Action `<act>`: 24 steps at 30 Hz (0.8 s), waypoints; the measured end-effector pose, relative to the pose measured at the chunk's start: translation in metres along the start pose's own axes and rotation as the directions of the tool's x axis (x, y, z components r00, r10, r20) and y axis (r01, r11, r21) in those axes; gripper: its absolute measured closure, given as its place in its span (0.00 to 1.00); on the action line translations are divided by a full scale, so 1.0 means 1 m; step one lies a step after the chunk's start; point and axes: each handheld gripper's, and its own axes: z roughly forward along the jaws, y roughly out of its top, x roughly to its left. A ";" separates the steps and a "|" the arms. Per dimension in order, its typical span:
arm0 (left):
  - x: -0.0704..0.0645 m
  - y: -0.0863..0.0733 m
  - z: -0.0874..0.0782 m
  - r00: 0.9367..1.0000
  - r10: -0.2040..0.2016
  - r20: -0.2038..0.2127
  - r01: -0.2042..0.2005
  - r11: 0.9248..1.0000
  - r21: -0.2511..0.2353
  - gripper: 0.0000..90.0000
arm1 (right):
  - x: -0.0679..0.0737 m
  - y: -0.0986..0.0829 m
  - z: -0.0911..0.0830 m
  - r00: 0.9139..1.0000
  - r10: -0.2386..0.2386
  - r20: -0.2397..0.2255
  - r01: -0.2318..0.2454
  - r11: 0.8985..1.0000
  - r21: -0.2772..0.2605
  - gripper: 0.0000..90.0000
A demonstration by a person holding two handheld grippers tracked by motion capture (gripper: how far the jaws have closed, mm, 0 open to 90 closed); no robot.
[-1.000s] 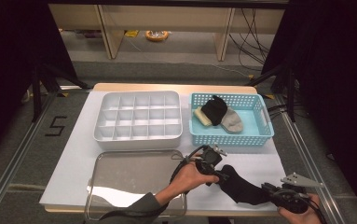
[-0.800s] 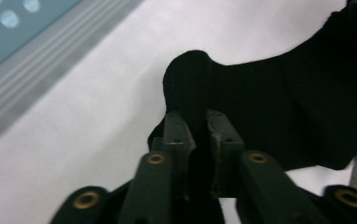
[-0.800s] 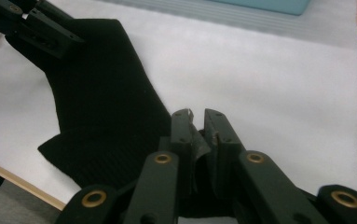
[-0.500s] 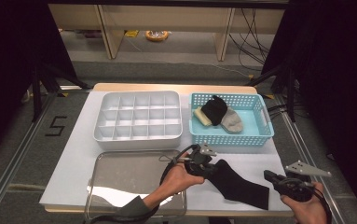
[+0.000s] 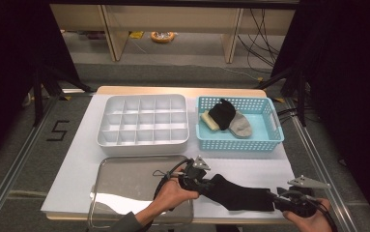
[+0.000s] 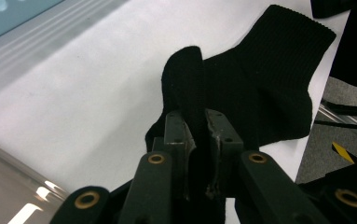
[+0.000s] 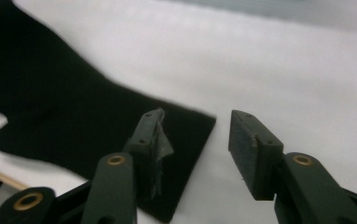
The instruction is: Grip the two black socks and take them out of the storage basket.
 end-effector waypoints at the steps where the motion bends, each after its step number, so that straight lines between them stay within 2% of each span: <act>1: 0.000 0.000 0.000 1.000 0.002 -0.005 -0.002 1.000 -0.003 0.88 | 0.005 -0.003 -0.001 0.998 0.055 0.000 -0.055 0.998 0.022 0.60; 2: 0.000 -0.001 -0.001 1.000 0.008 -0.008 -0.008 1.000 -0.003 0.88 | 0.004 -0.005 -0.001 0.999 0.034 -0.008 -0.034 0.999 0.031 0.60; 3: 0.000 -0.001 0.000 1.000 0.007 -0.008 -0.007 1.000 -0.003 0.88 | 0.002 -0.007 0.002 1.000 -0.007 -0.009 0.007 1.000 0.017 0.60; 4: 0.000 -0.001 0.000 1.000 0.017 -0.008 -0.017 1.000 0.001 0.88 | 0.006 -0.009 0.001 0.999 0.035 -0.006 -0.034 0.998 0.047 0.60; 5: 0.000 -0.001 -0.001 0.999 0.030 -0.014 -0.030 0.999 0.017 0.87 | 0.005 -0.010 0.004 1.000 0.026 -0.007 -0.026 0.999 0.040 0.61; 6: -0.002 -0.001 0.000 1.000 0.015 -0.008 -0.015 1.000 0.001 0.87 | 0.009 -0.012 0.005 0.998 0.068 -0.011 -0.067 0.995 0.073 0.61; 7: -0.002 -0.002 -0.001 0.999 0.032 -0.009 -0.031 0.999 0.010 0.87 | 0.010 -0.013 0.007 0.997 0.074 -0.015 -0.073 0.995 0.062 0.63; 8: -0.002 -0.002 -0.002 0.998 0.055 -0.014 -0.054 0.998 0.024 0.87 | 0.007 -0.013 0.010 0.999 0.043 -0.025 -0.042 0.997 0.061 0.68; 9: -0.004 -0.003 -0.001 1.000 0.025 -0.008 -0.025 1.000 -0.002 0.87 | 0.006 -0.014 0.012 1.000 0.001 -0.020 0.000 0.998 0.065 0.72; 11: -0.005 -0.003 -0.002 1.000 0.030 -0.009 -0.030 1.000 0.002 0.87 | 0.006 -0.012 0.012 0.999 -0.020 -0.027 0.022 0.998 0.058 0.84; 13: -0.004 -0.003 -0.003 0.998 0.056 -0.004 -0.056 0.998 0.016 0.87 | 0.006 -0.009 0.012 0.998 -0.052 -0.023 0.053 0.997 0.048 0.92; 14: -0.005 -0.004 -0.004 0.999 0.040 -0.001 -0.040 0.999 0.012 0.87 | 0.008 -0.008 0.012 0.999 -0.032 -0.027 0.033 0.998 0.045 0.94; 15: -0.006 -0.004 -0.005 0.999 0.035 0.002 -0.035 0.999 0.003 0.87 | 0.004 -0.004 0.012 0.996 -0.080 -0.027 0.081 0.996 0.029 0.95; 16: -0.008 -0.004 -0.006 1.000 0.026 0.002 -0.026 1.000 -0.012 0.87 | 0.004 0.000 0.011 0.997 -0.074 -0.032 0.075 0.997 0.029 0.95; 17: -0.009 -0.003 -0.008 0.999 0.034 0.002 -0.034 0.999 -0.018 0.87 | 0.003 0.004 0.010 0.997 -0.074 -0.035 0.074 0.997 0.016 0.95; 18: -0.011 -0.003 -0.010 0.999 0.040 0.002 -0.040 0.999 -0.025 0.87 | 0.000 0.010 0.009 0.996 -0.091 -0.025 0.091 0.996 -0.007 0.95; 19: -0.014 -0.002 -0.011 0.999 0.038 -0.003 -0.038 0.999 -0.038 0.87 | -0.004 0.016 0.010 0.992 -0.128 -0.020 0.127 0.991 -0.028 0.95; 20: -0.017 -0.002 -0.012 0.999 0.046 -0.009 -0.046 0.998 -0.039 0.87 | -0.001 0.021 0.006 0.998 -0.060 -0.012 0.060 0.998 -0.007 0.95; 21: -0.020 -0.002 -0.012 0.999 0.048 -0.010 -0.049 0.998 -0.047 0.86 | -0.007 0.028 0.006 0.996 -0.094 -0.006 0.094 0.995 -0.024 0.95; 23: -0.025 -0.002 -0.010 0.998 0.066 -0.016 -0.067 0.997 -0.043 0.84 | -0.013 0.041 0.008 0.993 -0.116 0.004 0.116 0.993 -0.036 0.95; 24: -0.028 -0.003 -0.009 0.998 0.064 -0.011 -0.065 0.997 -0.045 0.81 | -0.014 0.045 0.009 0.994 -0.108 0.024 0.109 0.994 -0.025 0.95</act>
